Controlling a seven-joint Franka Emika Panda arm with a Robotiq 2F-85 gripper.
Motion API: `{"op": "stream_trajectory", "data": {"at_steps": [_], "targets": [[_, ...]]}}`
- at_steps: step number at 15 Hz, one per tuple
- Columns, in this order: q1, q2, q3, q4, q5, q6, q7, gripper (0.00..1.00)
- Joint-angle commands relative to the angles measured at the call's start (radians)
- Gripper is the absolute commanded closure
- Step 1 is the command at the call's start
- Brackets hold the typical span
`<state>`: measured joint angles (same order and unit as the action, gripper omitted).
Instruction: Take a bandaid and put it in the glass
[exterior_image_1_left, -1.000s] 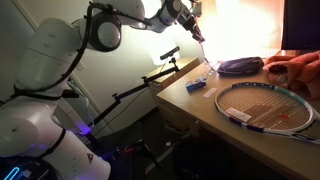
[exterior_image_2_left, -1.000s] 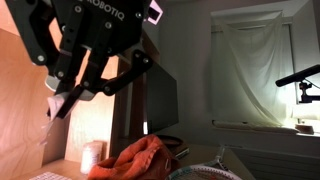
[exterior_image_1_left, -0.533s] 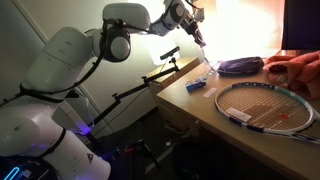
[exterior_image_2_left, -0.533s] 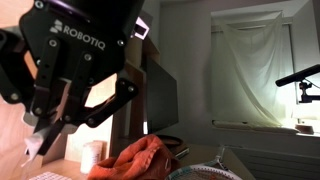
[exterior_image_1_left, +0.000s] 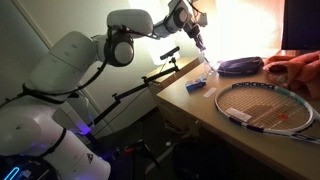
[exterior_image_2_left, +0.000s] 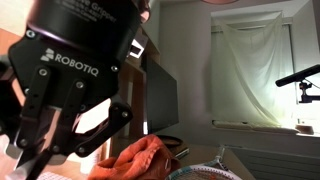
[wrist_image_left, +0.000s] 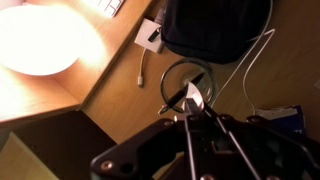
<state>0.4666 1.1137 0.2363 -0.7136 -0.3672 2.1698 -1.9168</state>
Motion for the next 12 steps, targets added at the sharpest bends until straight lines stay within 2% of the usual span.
{"op": "stream_trajectory", "data": {"at_steps": [1,4,5,12], "targets": [[0.001,0.001,0.000,0.001,0.000,0.000,0.000,0.95],[0.001,0.001,0.000,0.003,0.000,0.000,0.000,0.95],[0.001,0.001,0.000,0.003,0.000,0.000,0.000,0.99],[-0.003,0.042,0.008,0.046,0.012,-0.039,-0.021,0.99]]}}
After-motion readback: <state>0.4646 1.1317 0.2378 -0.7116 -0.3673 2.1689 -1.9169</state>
